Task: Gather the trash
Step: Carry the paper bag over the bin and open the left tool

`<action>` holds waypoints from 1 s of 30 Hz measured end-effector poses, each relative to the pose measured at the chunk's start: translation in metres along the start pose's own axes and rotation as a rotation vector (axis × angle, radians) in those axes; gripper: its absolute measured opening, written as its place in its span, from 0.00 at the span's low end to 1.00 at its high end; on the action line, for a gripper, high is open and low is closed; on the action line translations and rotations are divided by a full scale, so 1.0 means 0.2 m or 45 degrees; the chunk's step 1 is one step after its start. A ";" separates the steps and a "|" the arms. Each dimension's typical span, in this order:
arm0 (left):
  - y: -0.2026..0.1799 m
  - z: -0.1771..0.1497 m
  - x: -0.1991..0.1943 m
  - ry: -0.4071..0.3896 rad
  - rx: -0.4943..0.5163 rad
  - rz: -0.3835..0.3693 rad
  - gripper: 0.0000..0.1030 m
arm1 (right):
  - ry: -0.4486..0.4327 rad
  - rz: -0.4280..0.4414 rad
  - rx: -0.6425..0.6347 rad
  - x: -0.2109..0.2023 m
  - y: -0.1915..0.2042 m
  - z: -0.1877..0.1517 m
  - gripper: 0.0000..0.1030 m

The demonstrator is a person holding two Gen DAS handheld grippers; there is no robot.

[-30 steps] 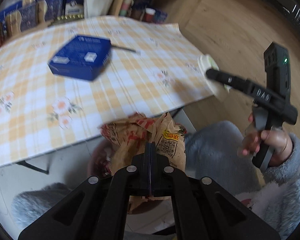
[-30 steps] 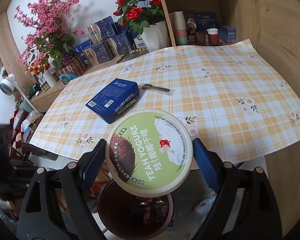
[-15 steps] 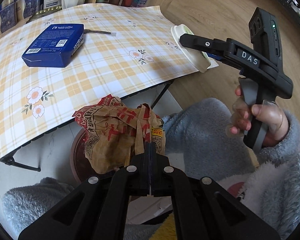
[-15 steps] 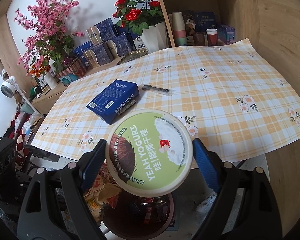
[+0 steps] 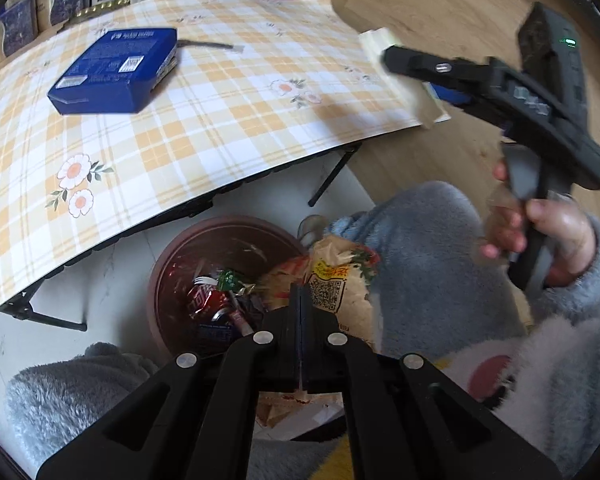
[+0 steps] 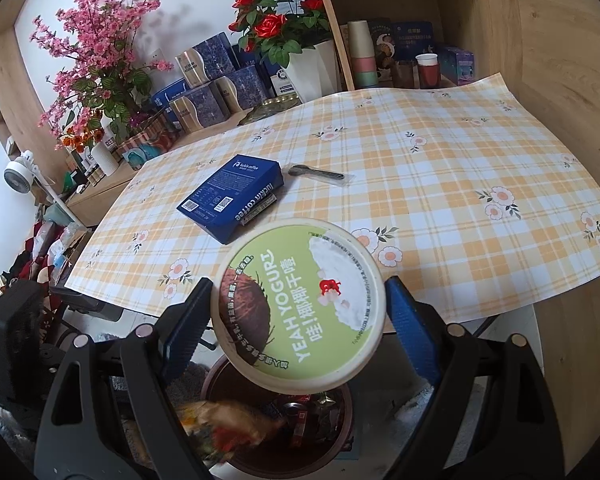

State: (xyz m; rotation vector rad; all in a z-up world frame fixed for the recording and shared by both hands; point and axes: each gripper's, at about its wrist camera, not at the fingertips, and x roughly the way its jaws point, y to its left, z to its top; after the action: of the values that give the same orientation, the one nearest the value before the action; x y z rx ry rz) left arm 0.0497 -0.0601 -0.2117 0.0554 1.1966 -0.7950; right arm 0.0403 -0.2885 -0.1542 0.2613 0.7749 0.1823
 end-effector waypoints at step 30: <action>0.42 -0.08 -0.37 -0.508 -0.332 0.776 0.94 | 0.112 0.078 -0.177 0.12 0.21 -0.26 0.83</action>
State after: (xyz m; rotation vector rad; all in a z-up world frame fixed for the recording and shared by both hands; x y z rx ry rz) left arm 0.0750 0.0483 -0.1861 0.0409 0.8234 -0.1009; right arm 0.0172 -0.2326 -0.1941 0.1457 0.8383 0.3058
